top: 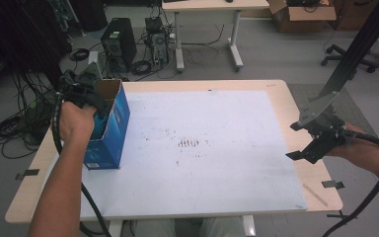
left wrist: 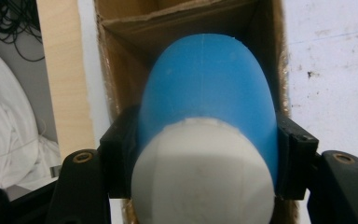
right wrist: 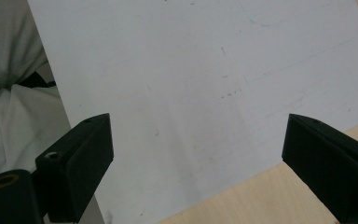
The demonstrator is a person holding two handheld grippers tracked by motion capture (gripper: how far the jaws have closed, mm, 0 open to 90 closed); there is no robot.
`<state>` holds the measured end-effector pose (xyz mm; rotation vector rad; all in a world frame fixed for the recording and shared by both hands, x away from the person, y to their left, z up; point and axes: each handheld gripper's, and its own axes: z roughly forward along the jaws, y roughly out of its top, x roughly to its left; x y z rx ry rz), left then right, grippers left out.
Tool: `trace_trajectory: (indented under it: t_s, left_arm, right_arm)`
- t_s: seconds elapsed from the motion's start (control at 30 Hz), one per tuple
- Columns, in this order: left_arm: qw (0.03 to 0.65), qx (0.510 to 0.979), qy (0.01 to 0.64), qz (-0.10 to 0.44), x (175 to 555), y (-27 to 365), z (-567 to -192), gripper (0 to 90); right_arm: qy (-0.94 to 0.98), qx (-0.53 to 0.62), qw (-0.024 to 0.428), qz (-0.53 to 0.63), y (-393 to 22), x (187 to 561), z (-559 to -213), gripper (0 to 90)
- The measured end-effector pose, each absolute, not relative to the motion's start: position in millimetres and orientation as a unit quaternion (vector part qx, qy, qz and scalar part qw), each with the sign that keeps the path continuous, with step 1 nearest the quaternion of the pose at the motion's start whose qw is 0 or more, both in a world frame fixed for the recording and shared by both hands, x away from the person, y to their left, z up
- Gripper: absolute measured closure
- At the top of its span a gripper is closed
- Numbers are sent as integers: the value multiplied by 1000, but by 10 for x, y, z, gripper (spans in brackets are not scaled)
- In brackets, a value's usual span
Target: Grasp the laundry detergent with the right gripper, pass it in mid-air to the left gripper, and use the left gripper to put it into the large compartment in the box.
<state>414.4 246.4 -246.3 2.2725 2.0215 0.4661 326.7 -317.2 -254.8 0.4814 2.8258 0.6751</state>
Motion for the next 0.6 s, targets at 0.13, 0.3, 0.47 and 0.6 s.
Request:
trace_trajectory:
  t_s: [0.13, 0.3, 0.47, 0.6]
  left_arm:
    - [32, 740, 656, 148, 4143, 2495, -2567, 383]
    - [28, 741, 656, 141, 4145, 2513, -2641, 382]
    - [28, 743, 655, 136, 4150, 2529, -2720, 382]
    - [29, 744, 655, 130, 4156, 2539, -2775, 382]
  right_arm:
    - [954, 164, 100, 229, -3190, 3261, -2552, 86]
    - [954, 166, 100, 229, -3191, 3264, -2558, 86]
    - [954, 165, 100, 228, -3168, 3266, -2562, 87]
    - [954, 166, 99, 228, -3164, 3276, -2572, 89]
